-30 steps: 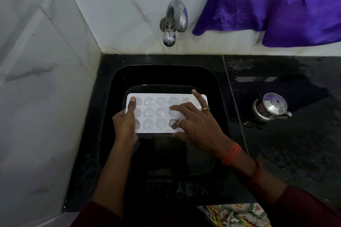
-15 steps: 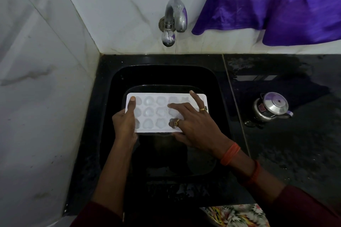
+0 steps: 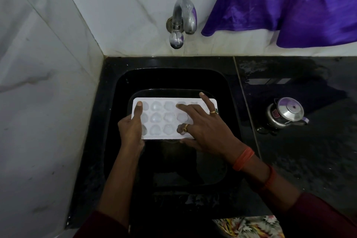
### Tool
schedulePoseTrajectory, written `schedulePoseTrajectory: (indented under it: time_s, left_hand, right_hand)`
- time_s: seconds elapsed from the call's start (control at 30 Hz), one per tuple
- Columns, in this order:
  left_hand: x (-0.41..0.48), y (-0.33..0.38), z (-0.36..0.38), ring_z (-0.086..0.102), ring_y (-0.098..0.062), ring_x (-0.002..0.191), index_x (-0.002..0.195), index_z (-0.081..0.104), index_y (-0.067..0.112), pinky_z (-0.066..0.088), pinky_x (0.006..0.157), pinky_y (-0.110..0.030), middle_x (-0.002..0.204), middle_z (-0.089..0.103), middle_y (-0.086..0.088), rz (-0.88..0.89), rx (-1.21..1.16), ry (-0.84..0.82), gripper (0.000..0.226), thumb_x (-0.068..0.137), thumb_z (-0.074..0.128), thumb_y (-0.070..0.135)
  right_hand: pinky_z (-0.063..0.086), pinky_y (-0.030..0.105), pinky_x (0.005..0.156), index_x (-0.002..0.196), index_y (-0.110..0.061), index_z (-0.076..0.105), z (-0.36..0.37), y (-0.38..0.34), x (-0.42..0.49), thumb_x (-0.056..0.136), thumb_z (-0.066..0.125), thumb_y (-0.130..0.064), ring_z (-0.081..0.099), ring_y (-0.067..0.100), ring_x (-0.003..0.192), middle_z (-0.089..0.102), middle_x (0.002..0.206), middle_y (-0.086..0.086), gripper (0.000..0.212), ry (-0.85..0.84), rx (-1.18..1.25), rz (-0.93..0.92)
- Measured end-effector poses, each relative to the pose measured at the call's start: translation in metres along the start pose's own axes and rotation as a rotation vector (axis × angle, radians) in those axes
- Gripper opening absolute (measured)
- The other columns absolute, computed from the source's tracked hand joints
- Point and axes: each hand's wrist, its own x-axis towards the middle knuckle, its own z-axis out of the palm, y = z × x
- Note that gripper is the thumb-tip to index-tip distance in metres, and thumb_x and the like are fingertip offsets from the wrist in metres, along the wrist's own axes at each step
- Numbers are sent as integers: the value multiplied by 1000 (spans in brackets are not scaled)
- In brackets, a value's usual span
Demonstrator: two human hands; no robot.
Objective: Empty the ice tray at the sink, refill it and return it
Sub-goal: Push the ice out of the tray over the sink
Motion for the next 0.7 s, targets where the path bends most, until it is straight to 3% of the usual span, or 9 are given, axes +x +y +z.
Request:
schedulePoseTrajectory:
  time_s: [0.23, 0.4, 0.5, 0.7]
  left_hand:
    - [4, 1, 3, 68, -11, 55, 69, 64, 13, 58, 50, -28, 57, 68, 8, 11, -5, -5, 36, 85, 75, 44]
    - [6, 3, 5, 69, -9, 53, 71, 65, 13, 54, 46, -25, 57, 69, 9, 9, -36, -5, 34, 85, 76, 42]
    - [6, 4, 6, 69, -8, 52, 74, 65, 13, 53, 43, -23, 56, 70, 10, 5, -51, -8, 33, 86, 76, 41]
    - [9, 6, 7, 71, -17, 64, 72, 64, 13, 61, 60, -34, 67, 71, 3, 7, -43, -10, 34, 85, 76, 42]
  right_hand:
    - [12, 62, 121, 95, -33, 75, 3, 6, 3, 87, 41, -60, 55, 25, 127, 50, 148, 11, 44, -12, -13, 1]
    - [16, 64, 120, 95, -31, 75, 3, 9, 6, 86, 56, -60, 57, 26, 124, 51, 146, 12, 35, 20, -56, -19]
    - [17, 63, 120, 94, -30, 74, 3, 11, 7, 91, 44, -65, 58, 26, 123, 52, 146, 12, 46, 60, -68, -12]
    - [16, 63, 120, 98, -32, 75, 3, 11, 7, 90, 58, -57, 57, 25, 126, 52, 147, 10, 32, 52, -105, -5]
